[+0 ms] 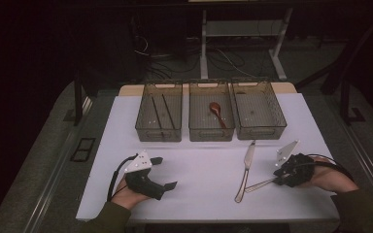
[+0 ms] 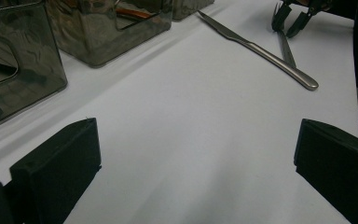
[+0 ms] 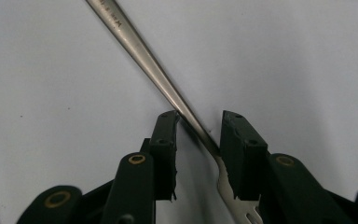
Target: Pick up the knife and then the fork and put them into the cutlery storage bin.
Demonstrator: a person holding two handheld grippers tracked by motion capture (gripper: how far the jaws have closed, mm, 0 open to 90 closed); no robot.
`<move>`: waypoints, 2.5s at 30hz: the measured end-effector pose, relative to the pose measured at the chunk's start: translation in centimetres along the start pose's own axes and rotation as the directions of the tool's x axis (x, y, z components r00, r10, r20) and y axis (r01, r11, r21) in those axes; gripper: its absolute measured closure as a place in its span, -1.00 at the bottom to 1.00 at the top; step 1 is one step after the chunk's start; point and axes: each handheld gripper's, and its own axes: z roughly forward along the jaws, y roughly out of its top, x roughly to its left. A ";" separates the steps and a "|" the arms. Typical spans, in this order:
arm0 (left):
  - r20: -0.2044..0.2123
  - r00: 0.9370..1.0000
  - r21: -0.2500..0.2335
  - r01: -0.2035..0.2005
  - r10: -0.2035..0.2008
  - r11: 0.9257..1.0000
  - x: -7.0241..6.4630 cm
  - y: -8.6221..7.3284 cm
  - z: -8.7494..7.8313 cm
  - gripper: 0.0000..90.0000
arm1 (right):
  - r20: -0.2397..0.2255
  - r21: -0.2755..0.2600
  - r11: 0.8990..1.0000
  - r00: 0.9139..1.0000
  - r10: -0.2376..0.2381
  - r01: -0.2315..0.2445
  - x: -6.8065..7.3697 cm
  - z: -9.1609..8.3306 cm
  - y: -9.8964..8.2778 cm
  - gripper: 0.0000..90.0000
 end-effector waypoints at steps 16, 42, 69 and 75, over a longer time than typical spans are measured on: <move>0.001 1.000 0.001 0.002 -0.002 1.000 0.0 0.0 0.0 -1.00 | -0.047 0.099 0.991 0.995 -0.090 0.094 -0.1 0.2 1.4 0.65; 0.000 1.000 0.000 0.001 -0.001 1.000 0.0 0.0 0.0 -1.00 | -0.129 0.029 0.997 0.989 -0.071 0.075 -0.2 -0.5 -0.1 0.89; 0.000 1.000 -0.002 0.001 -0.001 1.000 0.0 0.0 0.0 -1.00 | 0.063 -0.318 0.921 0.964 0.259 -0.227 -3.1 -5.1 0.4 0.89; 0.000 1.000 -0.004 0.003 -0.003 1.000 0.0 0.0 0.0 -1.00 | 0.116 -0.355 0.888 0.929 0.352 -0.292 -4.5 -5.5 2.0 0.89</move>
